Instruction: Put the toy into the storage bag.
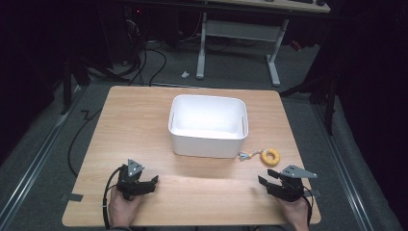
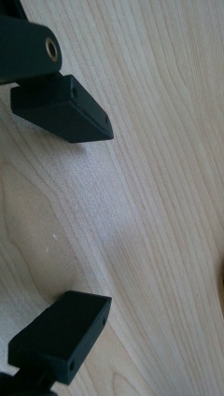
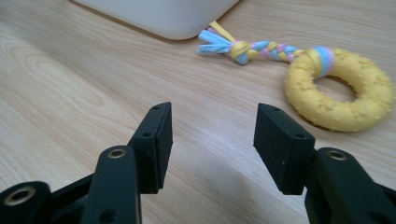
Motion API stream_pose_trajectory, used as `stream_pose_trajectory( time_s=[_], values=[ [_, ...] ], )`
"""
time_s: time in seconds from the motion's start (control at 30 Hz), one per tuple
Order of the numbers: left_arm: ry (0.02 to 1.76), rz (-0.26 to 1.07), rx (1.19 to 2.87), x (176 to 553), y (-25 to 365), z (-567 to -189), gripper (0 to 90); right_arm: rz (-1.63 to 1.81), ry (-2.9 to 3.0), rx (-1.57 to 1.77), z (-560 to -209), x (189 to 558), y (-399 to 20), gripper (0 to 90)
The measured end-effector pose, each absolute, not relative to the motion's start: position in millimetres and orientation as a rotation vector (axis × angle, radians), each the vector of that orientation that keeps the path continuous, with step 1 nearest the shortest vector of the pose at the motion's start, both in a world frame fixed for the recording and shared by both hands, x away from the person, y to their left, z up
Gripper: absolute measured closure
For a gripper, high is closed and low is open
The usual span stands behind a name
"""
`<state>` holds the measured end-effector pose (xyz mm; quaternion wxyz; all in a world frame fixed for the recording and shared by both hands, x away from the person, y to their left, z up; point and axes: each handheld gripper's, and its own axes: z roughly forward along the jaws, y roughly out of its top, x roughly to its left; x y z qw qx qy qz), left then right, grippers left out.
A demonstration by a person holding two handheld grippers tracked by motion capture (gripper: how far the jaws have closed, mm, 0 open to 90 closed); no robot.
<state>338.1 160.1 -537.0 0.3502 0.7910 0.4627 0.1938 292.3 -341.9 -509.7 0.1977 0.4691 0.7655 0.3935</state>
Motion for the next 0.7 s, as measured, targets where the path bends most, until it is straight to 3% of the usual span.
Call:
stream_pose_trajectory(
  time_s=[0.7],
  values=[
    [1.199,0.501,2.049,338.1,160.2,-536.8,17.4,0.984,2.029,1.459,-482.4,309.1,-379.3,51.5]
  ],
)
